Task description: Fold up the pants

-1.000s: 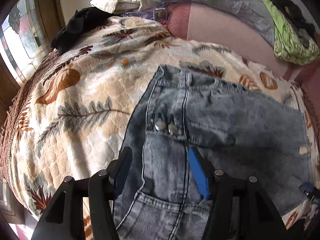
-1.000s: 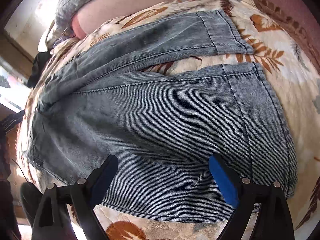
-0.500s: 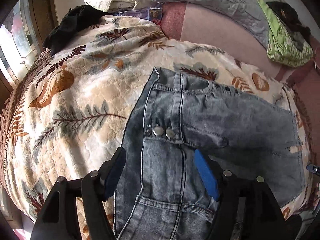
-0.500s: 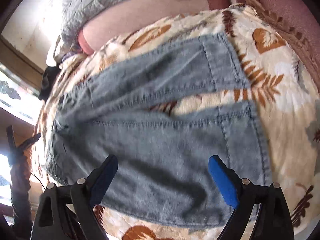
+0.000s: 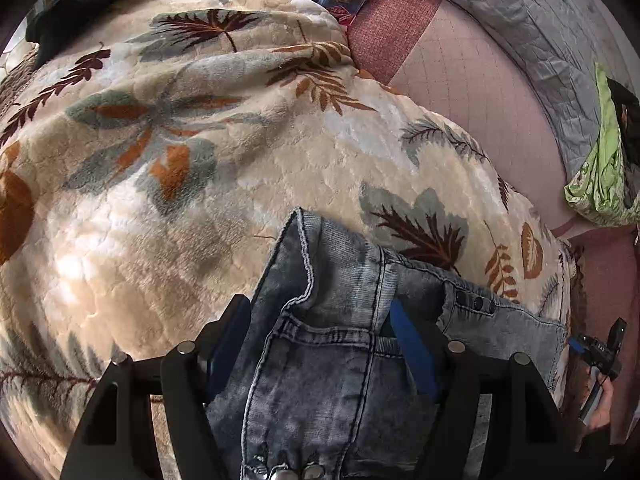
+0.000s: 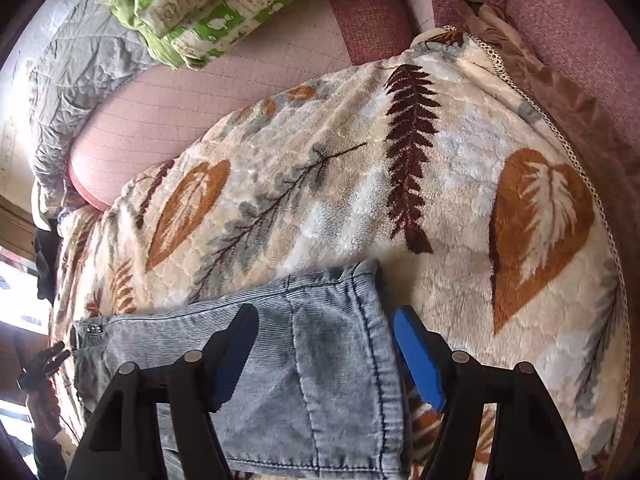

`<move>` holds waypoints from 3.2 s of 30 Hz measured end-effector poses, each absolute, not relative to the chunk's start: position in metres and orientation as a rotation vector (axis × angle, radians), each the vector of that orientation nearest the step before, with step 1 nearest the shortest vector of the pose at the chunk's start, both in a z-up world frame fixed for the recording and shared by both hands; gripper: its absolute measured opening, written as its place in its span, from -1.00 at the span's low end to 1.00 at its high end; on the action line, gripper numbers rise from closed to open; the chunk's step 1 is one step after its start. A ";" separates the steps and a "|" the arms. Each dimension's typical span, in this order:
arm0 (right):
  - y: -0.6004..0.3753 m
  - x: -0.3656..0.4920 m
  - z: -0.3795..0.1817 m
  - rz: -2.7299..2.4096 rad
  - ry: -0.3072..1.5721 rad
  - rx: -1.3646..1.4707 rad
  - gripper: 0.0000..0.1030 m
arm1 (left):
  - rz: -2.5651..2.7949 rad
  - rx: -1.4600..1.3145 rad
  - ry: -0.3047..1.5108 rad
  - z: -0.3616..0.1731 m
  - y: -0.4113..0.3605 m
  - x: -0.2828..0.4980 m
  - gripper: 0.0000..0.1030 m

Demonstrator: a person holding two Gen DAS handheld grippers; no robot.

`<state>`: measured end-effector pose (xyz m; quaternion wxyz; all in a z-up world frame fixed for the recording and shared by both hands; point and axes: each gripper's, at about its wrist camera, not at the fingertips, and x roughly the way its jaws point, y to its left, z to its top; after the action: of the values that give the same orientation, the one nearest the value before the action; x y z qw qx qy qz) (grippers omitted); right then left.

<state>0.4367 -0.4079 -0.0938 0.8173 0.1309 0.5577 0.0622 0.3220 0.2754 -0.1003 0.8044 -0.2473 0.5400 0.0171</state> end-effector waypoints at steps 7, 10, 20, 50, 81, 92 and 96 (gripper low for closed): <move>-0.410 0.453 -0.121 0.130 1.229 0.230 0.26 | -0.007 -0.579 1.154 -0.109 0.276 0.344 0.41; -0.408 0.456 -0.128 0.136 1.242 0.225 0.11 | -0.003 -0.595 1.158 -0.116 0.279 0.351 0.39; -0.406 0.458 -0.129 0.125 1.243 0.188 -0.31 | 0.010 -0.558 1.183 -0.126 0.272 0.369 -0.51; -0.414 0.462 -0.117 0.120 1.193 0.228 -0.65 | 0.086 -0.499 1.185 -0.132 0.273 0.374 -0.91; -0.452 0.120 -0.075 0.210 1.036 0.342 -0.66 | -0.056 -0.487 1.054 -0.072 0.268 0.046 -0.91; -0.445 0.106 -0.100 0.149 1.124 0.215 -0.45 | -0.020 -0.452 1.144 -0.094 0.268 0.040 -0.84; -0.458 0.101 -0.093 0.107 1.126 0.259 -0.10 | 0.040 -0.480 1.151 -0.085 0.279 0.030 -0.38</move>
<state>0.1012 -0.4577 -0.0929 0.8363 0.1224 0.5320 0.0505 0.0301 0.2785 -0.0849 0.8117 -0.2249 0.5387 0.0189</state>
